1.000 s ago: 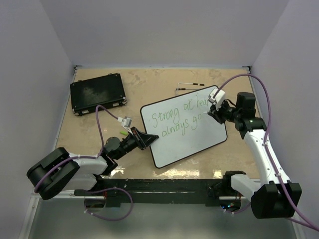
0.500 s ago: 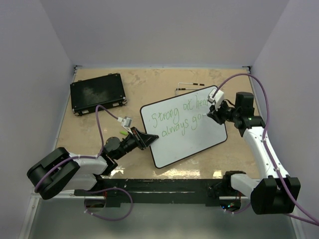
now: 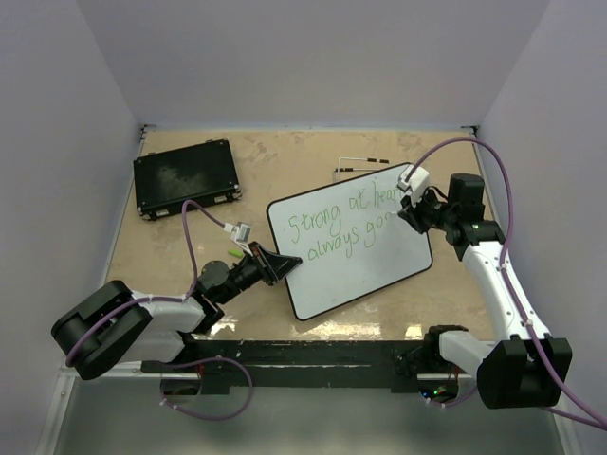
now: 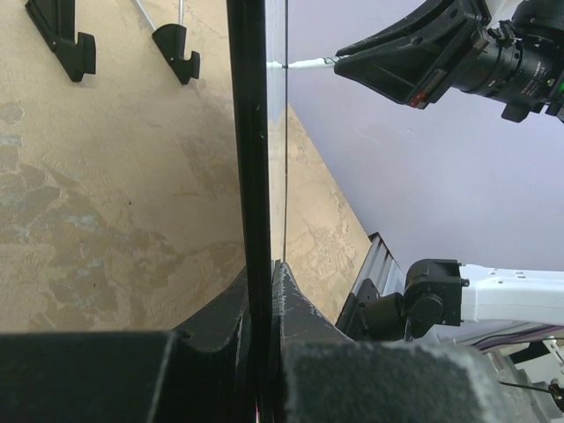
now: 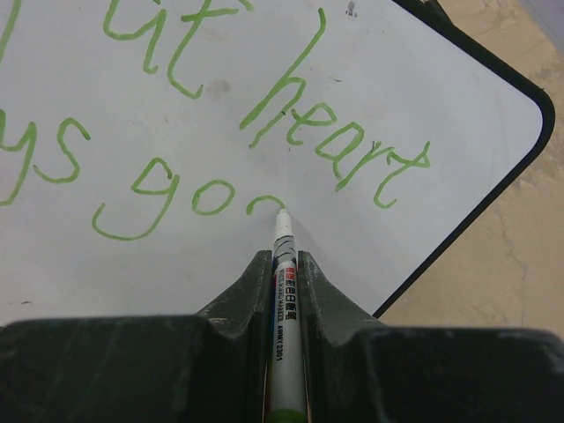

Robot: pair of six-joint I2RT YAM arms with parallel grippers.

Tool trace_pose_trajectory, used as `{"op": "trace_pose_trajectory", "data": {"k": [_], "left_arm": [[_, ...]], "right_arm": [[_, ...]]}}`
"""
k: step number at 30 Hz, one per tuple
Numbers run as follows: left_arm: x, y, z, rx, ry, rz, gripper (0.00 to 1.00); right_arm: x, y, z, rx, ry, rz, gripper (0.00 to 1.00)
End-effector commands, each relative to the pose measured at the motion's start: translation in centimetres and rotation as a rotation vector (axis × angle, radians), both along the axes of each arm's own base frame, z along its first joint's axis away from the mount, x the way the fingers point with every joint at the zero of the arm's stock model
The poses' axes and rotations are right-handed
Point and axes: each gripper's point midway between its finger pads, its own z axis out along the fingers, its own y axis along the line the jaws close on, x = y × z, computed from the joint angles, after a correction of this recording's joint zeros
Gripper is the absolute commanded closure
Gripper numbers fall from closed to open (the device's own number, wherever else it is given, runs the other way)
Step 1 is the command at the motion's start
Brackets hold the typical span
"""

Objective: Write a sentence on the whiteboard

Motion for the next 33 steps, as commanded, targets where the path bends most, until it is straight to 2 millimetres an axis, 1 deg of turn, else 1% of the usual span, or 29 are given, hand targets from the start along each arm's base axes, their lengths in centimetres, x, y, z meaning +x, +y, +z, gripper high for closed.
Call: {"op": "trace_pose_trajectory", "data": {"k": [1,5,11,13,17,20,21,25,26,27,30,33], "left_arm": [[-0.7,-0.4,3.1,-0.046,-0.161,-0.042,1.00],[-0.6,-0.3,3.2,-0.048,-0.160,-0.039,1.00],[-0.7,-0.3,3.3,-0.051,-0.164,-0.042,1.00],[-0.7,-0.4,3.2,-0.051,-0.162,-0.042,1.00],[-0.7,-0.3,3.2,-0.050,-0.161,-0.044,1.00],[-0.8,-0.3,3.2,-0.052,-0.163,-0.044,1.00],[-0.7,-0.3,3.3,-0.052,-0.165,-0.040,1.00],[-0.7,-0.3,3.1,-0.049,-0.162,-0.041,1.00],[-0.7,-0.2,3.0,-0.046,-0.161,-0.039,1.00],[-0.7,-0.2,3.1,-0.048,-0.160,-0.039,1.00],[-0.8,-0.2,3.1,-0.049,-0.162,-0.041,1.00],[-0.8,-0.1,3.1,-0.050,-0.163,-0.041,1.00]], "right_arm": [[-0.6,-0.2,-0.2,-0.039,0.008,0.028,1.00],[-1.5,0.3,-0.5,-0.032,0.036,0.069,1.00],[-2.1,1.5,-0.1,0.004,0.037,0.144,1.00],[-1.9,1.8,0.4,0.018,0.027,0.149,1.00],[-0.7,1.9,2.1,0.049,-0.035,0.118,1.00],[0.0,1.4,3.1,0.057,-0.071,0.064,1.00],[0.1,1.1,3.1,0.051,-0.074,0.038,1.00],[-0.1,0.4,3.7,0.059,-0.100,0.014,1.00],[-0.3,0.5,3.9,0.062,-0.104,0.019,1.00],[-0.2,-0.4,4.0,0.064,-0.107,-0.004,1.00],[-0.1,-1.4,3.9,0.053,-0.111,-0.035,1.00],[0.4,-2.1,3.2,0.045,-0.094,-0.061,1.00]]}}
